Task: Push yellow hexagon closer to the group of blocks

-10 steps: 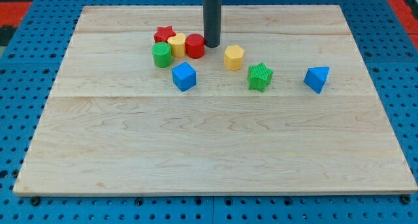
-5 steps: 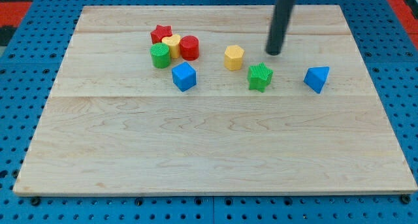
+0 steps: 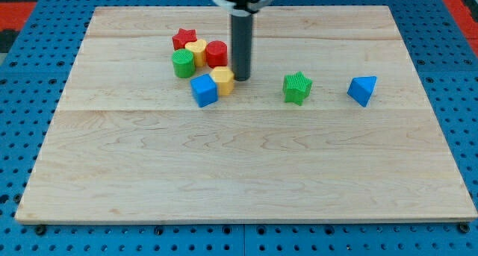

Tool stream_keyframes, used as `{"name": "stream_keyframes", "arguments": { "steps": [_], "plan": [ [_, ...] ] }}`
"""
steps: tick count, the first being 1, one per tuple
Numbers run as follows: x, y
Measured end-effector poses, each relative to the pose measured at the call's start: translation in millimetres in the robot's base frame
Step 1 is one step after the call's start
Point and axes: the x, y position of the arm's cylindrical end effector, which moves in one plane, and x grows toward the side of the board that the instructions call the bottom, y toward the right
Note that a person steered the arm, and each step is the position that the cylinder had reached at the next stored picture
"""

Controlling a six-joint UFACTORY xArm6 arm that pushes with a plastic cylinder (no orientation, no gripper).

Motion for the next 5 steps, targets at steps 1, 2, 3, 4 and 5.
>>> {"name": "stream_keyframes", "arguments": {
  "steps": [1,2,3,4,5],
  "plan": [
    [34,15],
    [57,21],
    [47,-21],
    [25,-32],
    [32,-27]
  ]
}}
